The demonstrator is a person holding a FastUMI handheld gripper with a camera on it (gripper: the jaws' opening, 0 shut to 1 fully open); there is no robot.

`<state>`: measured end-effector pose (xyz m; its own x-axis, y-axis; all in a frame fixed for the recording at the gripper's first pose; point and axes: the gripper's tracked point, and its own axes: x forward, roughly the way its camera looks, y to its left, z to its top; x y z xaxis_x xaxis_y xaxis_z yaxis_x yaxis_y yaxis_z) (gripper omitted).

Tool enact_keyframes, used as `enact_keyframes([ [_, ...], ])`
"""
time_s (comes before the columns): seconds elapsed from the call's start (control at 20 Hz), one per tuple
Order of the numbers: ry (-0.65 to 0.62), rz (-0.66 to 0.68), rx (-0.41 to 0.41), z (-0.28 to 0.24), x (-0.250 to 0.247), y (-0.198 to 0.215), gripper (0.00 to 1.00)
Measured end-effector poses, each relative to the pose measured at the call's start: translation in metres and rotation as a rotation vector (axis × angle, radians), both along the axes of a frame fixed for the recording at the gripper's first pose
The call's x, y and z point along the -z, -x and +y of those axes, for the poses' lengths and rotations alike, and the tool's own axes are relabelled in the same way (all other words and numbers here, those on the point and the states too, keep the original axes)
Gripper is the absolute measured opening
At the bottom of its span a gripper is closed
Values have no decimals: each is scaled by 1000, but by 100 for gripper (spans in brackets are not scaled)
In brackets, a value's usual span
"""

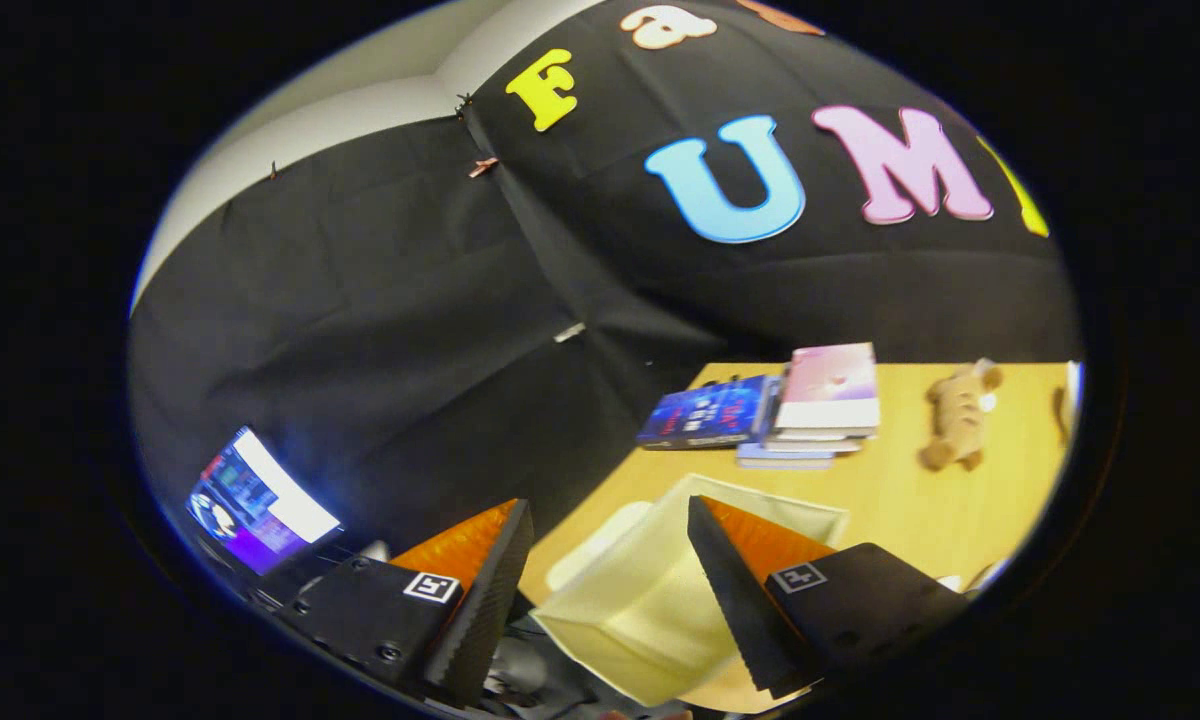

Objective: Open the storage box then place both shoes into the box .Put the left shoe in first, then the right shoe, with the right side of both shoes facing outward in a uniform manner.

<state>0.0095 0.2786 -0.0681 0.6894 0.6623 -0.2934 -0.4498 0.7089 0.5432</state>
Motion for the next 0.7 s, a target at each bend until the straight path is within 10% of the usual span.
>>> enact_keyframes([
  [0.35,316,129,240,-142,97,68,97],
  [0.7,538,329,300,-205,230,121,95],
])
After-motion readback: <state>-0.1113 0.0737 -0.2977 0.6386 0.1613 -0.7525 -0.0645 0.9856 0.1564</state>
